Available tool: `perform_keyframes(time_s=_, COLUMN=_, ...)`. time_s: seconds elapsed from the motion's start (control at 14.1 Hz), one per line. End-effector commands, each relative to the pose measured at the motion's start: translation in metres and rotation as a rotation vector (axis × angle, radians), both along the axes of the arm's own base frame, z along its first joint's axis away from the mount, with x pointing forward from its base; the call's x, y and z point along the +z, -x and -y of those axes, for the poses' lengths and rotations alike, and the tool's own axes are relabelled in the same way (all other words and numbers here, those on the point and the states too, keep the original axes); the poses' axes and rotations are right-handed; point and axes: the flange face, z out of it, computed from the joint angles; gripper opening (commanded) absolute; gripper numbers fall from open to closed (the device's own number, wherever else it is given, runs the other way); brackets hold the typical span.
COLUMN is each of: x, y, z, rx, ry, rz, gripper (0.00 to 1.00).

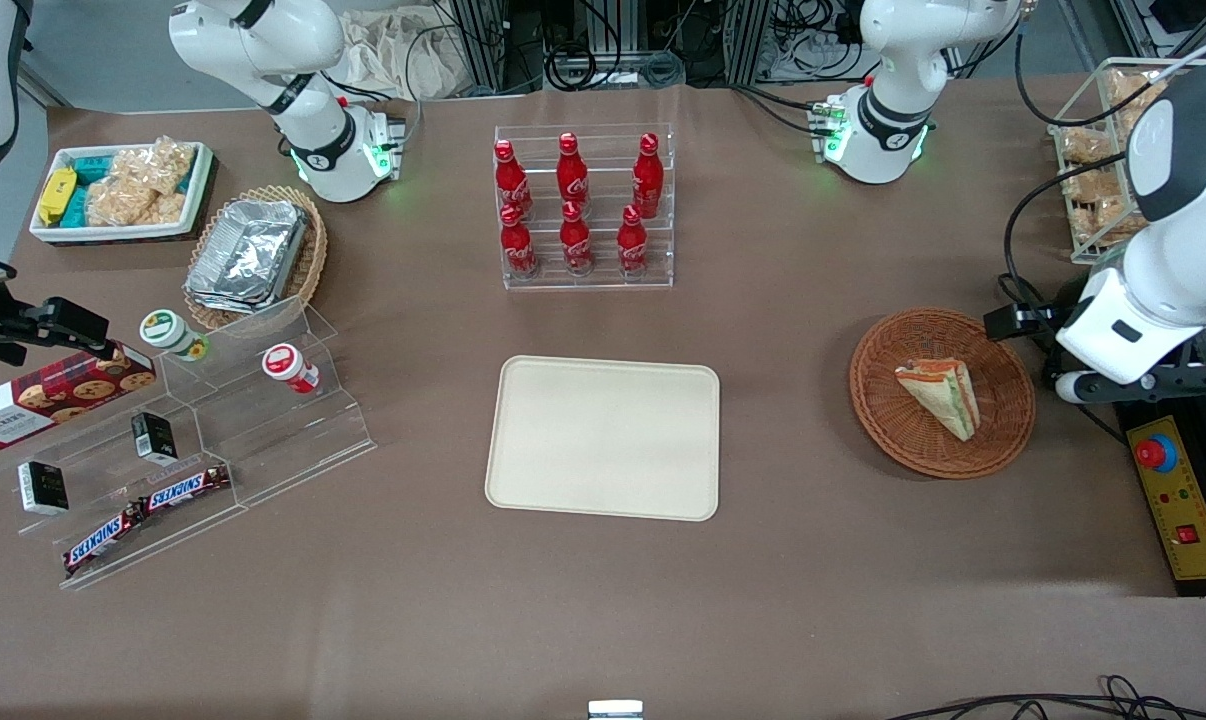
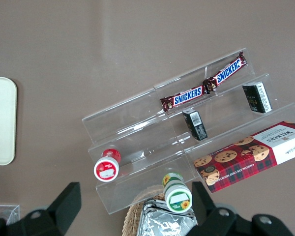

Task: Place sandwich from basket to tray
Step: 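Lower the open left gripper over the wrapped sandwich in the wicker basket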

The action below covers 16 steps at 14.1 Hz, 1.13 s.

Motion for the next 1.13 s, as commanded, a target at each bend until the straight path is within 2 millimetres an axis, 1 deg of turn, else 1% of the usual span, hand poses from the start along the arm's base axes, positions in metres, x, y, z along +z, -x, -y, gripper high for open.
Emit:
perform_keyframes(time_s=0.0, x=0.002, y=-0.007, z=-0.004, rx=0.031, ry=0.0, rz=-0.001, gripper=0.99)
perform_keyframes(time_s=0.21, x=0.003, y=-0.007, z=-0.004, rx=0.117, ry=-0.028, rz=0.014, gripper=0.99)
perform_keyframes(time_s=0.28, x=-0.006, y=-0.007, z=-0.004, rx=0.153, ry=-0.039, rz=0.0, gripper=0.99)
perform_keyframes(time_s=0.35, x=-0.018, y=-0.005, z=-0.005, rx=0.236, ry=-0.055, rz=-0.019, gripper=0.99)
perform_keyframes(time_s=0.49, x=-0.033, y=-0.002, z=-0.006, rx=0.426, ry=-0.091, rz=-0.022, gripper=0.99)
perform_keyframes(time_s=0.57, x=-0.048, y=0.0, z=-0.006, rx=0.486, ry=-0.096, rz=-0.013, gripper=0.99)
perform_keyframes(time_s=0.64, x=-0.064, y=0.005, z=-0.011, rx=0.516, ry=-0.088, rz=0.03, gripper=0.99)
perform_keyframes(time_s=0.85, x=-0.121, y=0.031, z=-0.044, rx=0.578, ry=-0.064, rz=0.148, gripper=0.99)
perform_keyframes(time_s=0.92, x=-0.141, y=0.038, z=-0.05, rx=0.607, ry=-0.059, rz=0.167, gripper=0.99)
perform_keyframes(time_s=0.99, x=-0.158, y=0.048, z=-0.054, rx=0.637, ry=-0.053, rz=0.19, gripper=0.99)
perform_keyframes(time_s=1.06, x=-0.171, y=0.057, z=-0.053, rx=0.667, ry=-0.047, rz=0.22, gripper=0.99)
